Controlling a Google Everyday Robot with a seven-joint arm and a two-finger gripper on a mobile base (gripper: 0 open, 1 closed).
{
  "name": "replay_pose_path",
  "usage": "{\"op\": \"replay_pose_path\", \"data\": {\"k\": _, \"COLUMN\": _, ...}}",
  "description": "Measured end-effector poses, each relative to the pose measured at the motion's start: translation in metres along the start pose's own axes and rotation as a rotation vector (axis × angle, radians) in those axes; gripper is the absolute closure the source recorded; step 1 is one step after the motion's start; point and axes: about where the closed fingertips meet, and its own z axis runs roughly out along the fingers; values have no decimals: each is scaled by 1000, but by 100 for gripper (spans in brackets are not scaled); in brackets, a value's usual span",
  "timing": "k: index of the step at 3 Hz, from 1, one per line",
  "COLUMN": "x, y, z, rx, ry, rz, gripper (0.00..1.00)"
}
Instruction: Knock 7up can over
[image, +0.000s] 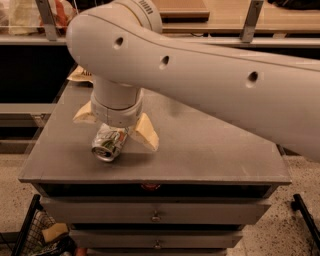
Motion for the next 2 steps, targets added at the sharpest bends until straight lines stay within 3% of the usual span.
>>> {"op": "replay_pose_path", "data": {"k": 2, "x": -1, "y": 0, "z": 2, "rx": -8, "ry": -10, "rz": -1, "gripper": 0}}
